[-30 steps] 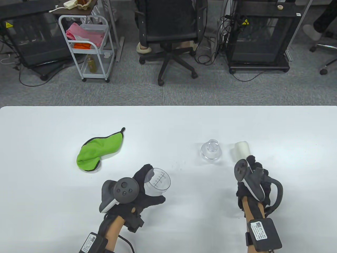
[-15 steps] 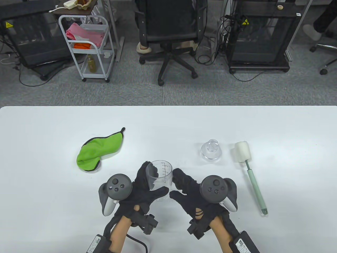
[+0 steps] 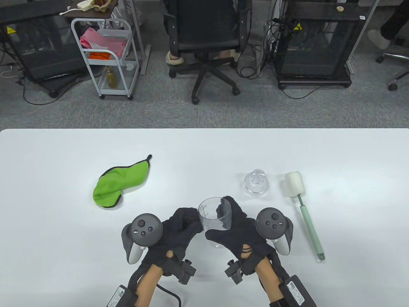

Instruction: Brush the shaker cup with the cup brush

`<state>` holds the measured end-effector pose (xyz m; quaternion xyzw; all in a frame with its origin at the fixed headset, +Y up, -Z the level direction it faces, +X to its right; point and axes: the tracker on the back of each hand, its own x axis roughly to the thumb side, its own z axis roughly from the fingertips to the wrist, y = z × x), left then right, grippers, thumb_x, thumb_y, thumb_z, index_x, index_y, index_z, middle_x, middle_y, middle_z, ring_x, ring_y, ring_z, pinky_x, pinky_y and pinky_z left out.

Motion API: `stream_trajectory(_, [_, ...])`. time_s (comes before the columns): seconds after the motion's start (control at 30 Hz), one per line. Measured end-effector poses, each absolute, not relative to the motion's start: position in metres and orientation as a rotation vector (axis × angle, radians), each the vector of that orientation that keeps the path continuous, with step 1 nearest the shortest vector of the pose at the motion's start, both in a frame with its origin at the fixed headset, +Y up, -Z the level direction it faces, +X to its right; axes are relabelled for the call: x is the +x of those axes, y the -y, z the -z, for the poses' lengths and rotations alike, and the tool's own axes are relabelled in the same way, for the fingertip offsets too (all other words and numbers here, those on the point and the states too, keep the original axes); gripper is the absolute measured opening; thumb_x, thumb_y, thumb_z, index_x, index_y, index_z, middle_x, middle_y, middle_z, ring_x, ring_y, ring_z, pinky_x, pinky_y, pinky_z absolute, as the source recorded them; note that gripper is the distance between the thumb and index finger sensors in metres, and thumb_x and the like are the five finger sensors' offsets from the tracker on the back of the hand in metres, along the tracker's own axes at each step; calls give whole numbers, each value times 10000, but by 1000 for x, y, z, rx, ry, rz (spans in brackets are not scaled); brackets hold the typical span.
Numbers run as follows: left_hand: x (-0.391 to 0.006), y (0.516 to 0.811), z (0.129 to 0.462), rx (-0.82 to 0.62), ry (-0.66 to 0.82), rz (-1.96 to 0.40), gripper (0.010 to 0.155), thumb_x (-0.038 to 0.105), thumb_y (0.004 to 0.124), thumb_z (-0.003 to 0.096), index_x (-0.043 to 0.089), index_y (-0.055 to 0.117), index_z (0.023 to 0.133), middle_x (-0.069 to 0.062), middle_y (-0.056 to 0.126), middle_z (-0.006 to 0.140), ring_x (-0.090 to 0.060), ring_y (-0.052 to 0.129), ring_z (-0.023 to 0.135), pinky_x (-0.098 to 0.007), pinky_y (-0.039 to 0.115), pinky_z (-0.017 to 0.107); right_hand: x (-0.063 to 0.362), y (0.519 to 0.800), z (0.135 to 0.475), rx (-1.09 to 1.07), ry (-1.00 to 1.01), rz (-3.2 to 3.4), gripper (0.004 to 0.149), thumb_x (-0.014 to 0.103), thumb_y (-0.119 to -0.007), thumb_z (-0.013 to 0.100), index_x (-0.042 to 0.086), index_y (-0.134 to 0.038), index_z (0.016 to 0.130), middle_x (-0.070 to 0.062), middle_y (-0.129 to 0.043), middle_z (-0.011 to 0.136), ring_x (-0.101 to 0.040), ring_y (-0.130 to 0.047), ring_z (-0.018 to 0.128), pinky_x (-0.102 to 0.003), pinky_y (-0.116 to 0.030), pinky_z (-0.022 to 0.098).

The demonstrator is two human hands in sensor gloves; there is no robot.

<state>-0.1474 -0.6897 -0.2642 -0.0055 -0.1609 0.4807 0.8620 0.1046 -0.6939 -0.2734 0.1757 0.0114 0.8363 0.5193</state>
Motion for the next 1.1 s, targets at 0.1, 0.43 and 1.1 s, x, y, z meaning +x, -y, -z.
stream_trajectory(0.1, [-150,685,264,7,328,-938,422,339,815,470,268,706,871,8,938,783,-156,1094,643,-450,907,491,104,691,273,430,-18,-2015,1075,696,-918,275,57,-454,1004,-254,-694,948,-434,-893,766,-510,-840,538])
stream_trajectory(0.43, [-198,677,309,63,-30,-225,701,475,719,495,293,417,1101,-147,578,1170,-458,760,1013,-642,659,672,129,682,272,405,63,-1986,1068,708,-909,282,59,-468,1007,-252,-706,948,-424,-913,746,-500,-856,509])
stream_trajectory(1.1, [-260,780,411,-317,-390,58,763,513,662,480,450,199,1084,-29,141,1260,-452,208,1188,-674,367,807,129,684,273,438,54,-2081,1065,727,-886,288,58,-478,1009,-248,-721,936,-416,-919,729,-486,-856,495])
